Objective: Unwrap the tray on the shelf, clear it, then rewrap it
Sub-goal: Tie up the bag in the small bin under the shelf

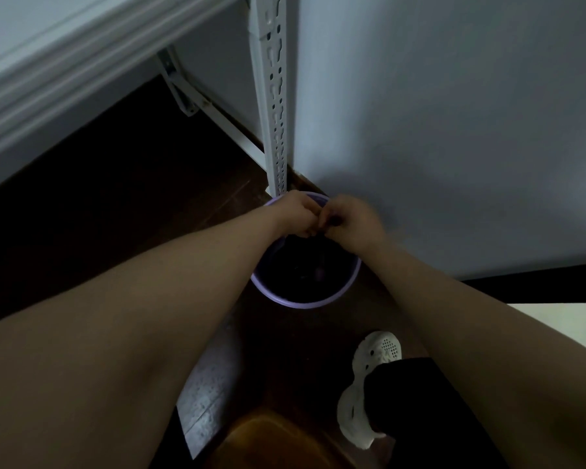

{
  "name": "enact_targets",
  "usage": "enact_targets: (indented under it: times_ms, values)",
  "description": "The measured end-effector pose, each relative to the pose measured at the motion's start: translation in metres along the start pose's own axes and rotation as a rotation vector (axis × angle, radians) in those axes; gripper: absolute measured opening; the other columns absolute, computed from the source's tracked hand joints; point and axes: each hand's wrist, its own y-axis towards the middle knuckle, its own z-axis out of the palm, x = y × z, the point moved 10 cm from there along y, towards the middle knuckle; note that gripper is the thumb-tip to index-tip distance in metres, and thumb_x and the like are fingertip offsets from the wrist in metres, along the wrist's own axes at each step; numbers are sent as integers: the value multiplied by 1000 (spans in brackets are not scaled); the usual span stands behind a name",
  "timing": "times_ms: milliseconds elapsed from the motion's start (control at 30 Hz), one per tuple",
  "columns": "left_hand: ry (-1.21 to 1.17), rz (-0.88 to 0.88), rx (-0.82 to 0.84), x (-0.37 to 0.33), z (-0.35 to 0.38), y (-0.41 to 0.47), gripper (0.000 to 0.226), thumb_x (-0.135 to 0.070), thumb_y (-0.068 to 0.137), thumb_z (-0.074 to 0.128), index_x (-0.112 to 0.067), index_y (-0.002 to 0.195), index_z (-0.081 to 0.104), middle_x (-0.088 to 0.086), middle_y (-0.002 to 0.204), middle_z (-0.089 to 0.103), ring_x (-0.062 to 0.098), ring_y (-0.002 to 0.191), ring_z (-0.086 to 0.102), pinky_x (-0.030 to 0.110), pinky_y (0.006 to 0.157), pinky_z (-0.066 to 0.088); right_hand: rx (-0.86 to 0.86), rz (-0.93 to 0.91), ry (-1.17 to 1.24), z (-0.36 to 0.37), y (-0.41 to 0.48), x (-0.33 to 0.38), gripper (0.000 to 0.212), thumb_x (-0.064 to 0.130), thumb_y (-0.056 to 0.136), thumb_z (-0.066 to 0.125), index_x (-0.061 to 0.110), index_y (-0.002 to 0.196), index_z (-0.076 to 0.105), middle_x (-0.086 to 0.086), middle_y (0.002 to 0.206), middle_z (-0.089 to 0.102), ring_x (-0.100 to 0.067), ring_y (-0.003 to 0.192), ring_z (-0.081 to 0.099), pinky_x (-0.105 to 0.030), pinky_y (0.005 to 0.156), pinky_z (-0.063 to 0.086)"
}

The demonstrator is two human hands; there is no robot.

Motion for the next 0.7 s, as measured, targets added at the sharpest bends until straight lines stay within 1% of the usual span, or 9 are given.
enact_targets:
  times_ms: [33, 100, 167, 233, 367, 433, 500, 567, 700]
  values:
    - [-5, -7, 8, 2, 1, 1, 24, 5, 90, 53, 4, 111, 65, 5, 71, 57, 12, 64, 55, 21, 70, 52, -14, -37, -99, 1, -1, 5, 13, 11, 77, 66, 9, 89, 69, -10, 102, 62, -29, 98, 58, -34, 73, 45]
    - [-21, -18, 32, 4, 3, 1, 24, 3, 91, 54, 7, 114, 62, 6, 73, 58, 12, 65, 55, 20, 69, 51, -88, -86, -147, -1, -5, 12, 12, 9, 81, 62, 8, 92, 66, -11, 105, 58, -28, 99, 55, -30, 68, 35]
    - [-45, -14, 50, 5, 4, 0, 28, 3, 92, 52, 3, 119, 60, 7, 82, 60, 11, 68, 56, 20, 73, 51, -178, -73, -71, -6, -8, 10, 16, 7, 82, 60, 9, 97, 64, -11, 108, 57, -28, 98, 55, -34, 71, 39]
    - [-63, -9, 56, 6, 5, 0, 36, 5, 93, 48, -3, 127, 56, 5, 82, 59, 10, 69, 54, 21, 76, 50, -208, 18, 15, -6, -7, -1, 18, 13, 84, 61, 11, 102, 60, -9, 109, 58, -26, 96, 57, -40, 78, 46]
    - [-85, -21, 59, 12, 5, -2, 34, 8, 93, 45, 3, 125, 55, 3, 74, 54, 10, 65, 52, 18, 66, 50, -198, 141, 139, -5, -3, -19, 19, 22, 83, 67, 8, 96, 63, -10, 98, 68, -26, 94, 63, -44, 85, 49]
    - [-82, -22, 38, 12, 3, -2, 30, 7, 92, 48, 4, 121, 57, 3, 74, 56, 9, 65, 54, 13, 60, 52, -177, 159, 180, -4, 0, -22, 19, 20, 81, 69, 6, 94, 67, -9, 95, 70, -26, 93, 64, -43, 85, 50]
    - [-103, -31, 11, 13, 0, -1, 28, 5, 91, 50, 4, 119, 59, 4, 74, 57, 10, 65, 56, 13, 59, 53, -164, 175, 251, -4, 2, -23, 11, 14, 79, 71, 7, 88, 69, -7, 89, 69, -24, 91, 65, -40, 84, 51]
    - [-132, -56, -17, 15, -2, -1, 26, 2, 91, 52, 2, 116, 61, 5, 75, 58, 11, 65, 58, 17, 65, 54, -176, 205, 313, -5, 3, -26, 7, 10, 77, 72, 7, 84, 72, -9, 86, 71, -25, 88, 66, -42, 84, 52]
    - [-119, -95, -47, 17, -2, -1, 23, -6, 92, 53, 7, 108, 63, 9, 73, 61, 17, 65, 60, 29, 73, 56, -143, 235, 387, -1, 2, -29, 11, 7, 77, 73, 3, 87, 75, -15, 89, 73, -27, 89, 68, -41, 85, 53]
